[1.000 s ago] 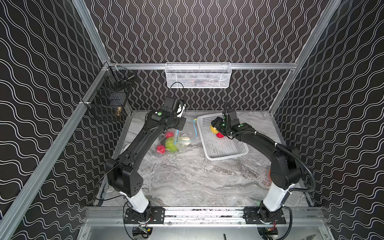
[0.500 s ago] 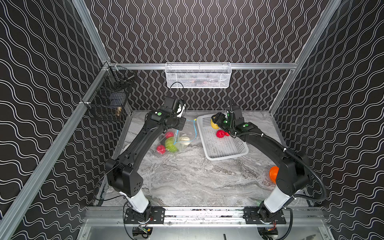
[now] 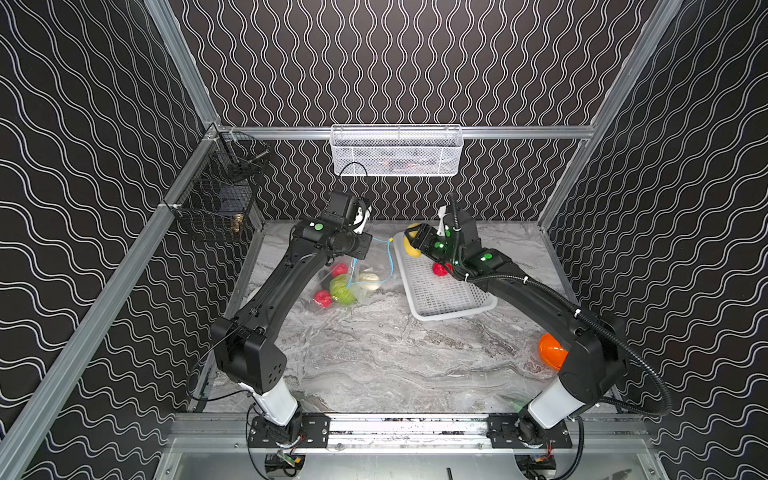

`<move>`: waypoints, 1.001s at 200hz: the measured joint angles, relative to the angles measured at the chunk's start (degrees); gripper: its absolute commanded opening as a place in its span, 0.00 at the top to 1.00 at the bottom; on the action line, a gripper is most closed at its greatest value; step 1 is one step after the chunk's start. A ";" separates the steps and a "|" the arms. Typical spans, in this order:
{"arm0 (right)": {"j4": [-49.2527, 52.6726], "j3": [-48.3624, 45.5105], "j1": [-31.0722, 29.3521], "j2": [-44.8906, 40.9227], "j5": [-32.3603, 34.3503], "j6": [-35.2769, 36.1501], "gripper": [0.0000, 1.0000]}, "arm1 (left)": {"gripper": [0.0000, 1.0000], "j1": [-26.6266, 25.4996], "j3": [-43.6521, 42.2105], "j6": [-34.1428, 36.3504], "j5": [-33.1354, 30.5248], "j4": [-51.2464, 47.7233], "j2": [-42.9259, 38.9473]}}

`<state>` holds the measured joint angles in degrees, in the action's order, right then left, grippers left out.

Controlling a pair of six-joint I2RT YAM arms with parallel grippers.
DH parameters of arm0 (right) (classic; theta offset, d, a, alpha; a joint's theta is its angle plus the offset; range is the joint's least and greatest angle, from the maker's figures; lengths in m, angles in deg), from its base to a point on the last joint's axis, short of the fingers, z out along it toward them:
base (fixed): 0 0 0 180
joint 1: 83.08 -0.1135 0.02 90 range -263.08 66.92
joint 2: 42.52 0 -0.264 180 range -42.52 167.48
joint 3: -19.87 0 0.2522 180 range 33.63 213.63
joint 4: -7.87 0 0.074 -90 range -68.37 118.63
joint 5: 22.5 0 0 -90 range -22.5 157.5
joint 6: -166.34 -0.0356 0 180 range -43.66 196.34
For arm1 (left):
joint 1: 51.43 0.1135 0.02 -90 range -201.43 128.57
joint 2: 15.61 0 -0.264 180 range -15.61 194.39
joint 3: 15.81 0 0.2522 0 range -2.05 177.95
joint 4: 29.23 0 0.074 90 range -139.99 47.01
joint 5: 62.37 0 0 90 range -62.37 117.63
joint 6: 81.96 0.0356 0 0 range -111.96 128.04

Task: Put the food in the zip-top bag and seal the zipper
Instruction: 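Lift the yellow potato and carry it with the right gripper toward the bag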

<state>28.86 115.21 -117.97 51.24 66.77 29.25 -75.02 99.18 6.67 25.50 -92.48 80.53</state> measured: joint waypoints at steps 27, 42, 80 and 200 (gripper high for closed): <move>-2.64 -1.05 -1.95 0.02 0.02 0.00 0.42 | 1.00 0.00 0.00 0.00 0.02 0.00 0.00; -4.57 -1.99 -2.58 0.39 -0.61 -0.04 0.42 | 1.00 0.00 0.00 0.00 0.04 0.00 0.00; -7.65 -3.54 -3.98 1.01 -1.68 -0.31 0.42 | 1.00 0.00 0.00 0.00 0.22 0.00 0.00; -14.45 -2.86 -9.46 3.98 -3.58 2.23 0.43 | 1.00 -0.04 3.30 0.02 0.20 -1.31 2.03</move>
<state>14.41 112.35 -127.44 55.22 63.19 31.48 -75.07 102.48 6.69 25.69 -93.80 82.56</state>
